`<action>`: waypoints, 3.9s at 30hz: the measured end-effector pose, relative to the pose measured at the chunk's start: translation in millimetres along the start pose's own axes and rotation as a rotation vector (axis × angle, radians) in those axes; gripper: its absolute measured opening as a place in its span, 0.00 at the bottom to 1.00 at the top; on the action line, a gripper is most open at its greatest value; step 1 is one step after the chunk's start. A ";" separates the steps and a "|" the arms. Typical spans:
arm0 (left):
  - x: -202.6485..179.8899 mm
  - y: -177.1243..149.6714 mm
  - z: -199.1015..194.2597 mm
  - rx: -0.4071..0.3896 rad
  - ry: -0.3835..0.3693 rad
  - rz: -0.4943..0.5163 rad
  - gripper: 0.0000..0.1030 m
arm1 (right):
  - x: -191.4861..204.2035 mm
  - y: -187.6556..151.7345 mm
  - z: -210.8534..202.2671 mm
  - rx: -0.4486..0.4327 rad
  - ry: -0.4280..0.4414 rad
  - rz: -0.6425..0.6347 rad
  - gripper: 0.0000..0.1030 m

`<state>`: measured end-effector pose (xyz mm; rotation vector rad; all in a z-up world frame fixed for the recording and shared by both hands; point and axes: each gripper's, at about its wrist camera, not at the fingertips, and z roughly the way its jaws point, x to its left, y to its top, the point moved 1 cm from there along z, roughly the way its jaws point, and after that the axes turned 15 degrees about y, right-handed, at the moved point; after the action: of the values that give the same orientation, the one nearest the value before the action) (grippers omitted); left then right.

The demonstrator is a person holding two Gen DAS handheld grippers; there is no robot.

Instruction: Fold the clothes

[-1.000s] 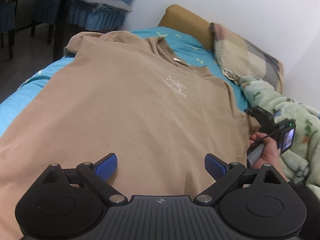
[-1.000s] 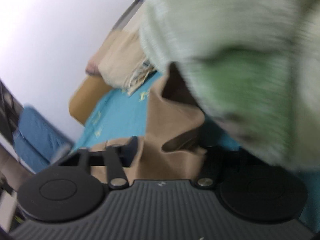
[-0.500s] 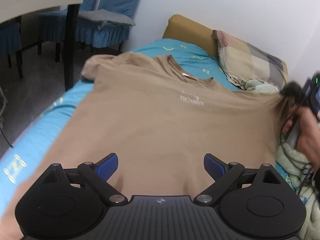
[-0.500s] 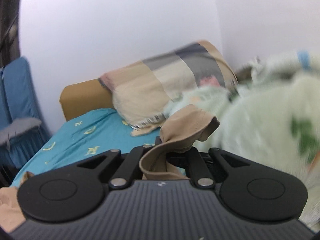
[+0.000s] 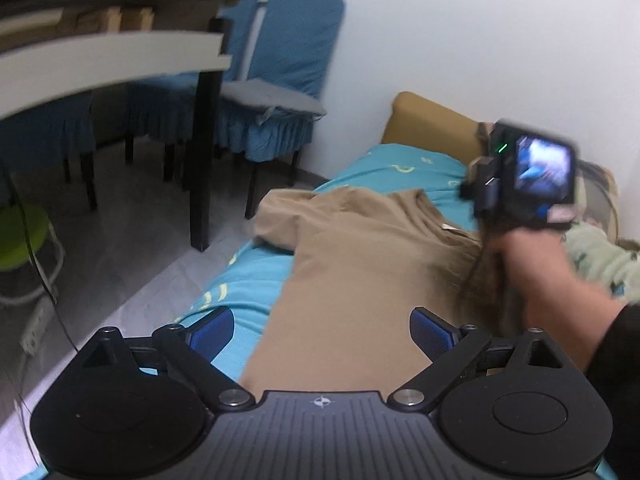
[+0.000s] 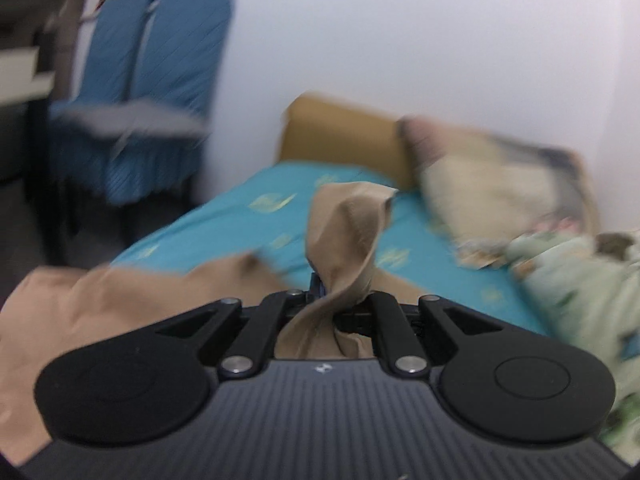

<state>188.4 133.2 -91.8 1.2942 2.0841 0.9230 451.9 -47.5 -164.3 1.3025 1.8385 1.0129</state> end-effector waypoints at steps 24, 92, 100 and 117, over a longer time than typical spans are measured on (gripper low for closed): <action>-23.8 -19.1 -37.9 -0.078 -0.139 0.084 0.93 | -37.2 -103.7 -308.4 -0.041 0.269 0.331 0.83; -10.1 -122.7 -134.9 0.407 -0.272 0.220 0.19 | -132.7 -183.3 -402.1 -0.109 0.151 0.556 0.83; -54.9 -139.7 -89.0 0.470 -0.229 0.298 0.53 | -126.0 -183.6 -393.9 -0.082 0.174 0.544 0.83; -60.6 -156.0 -97.2 0.482 -0.186 0.396 0.03 | -122.5 -188.3 -385.9 -0.048 0.204 0.560 0.83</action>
<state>56.3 2.4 -145.6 2.0091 2.0054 0.4257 76.0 -286.3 -132.5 1.7907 1.6038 1.5161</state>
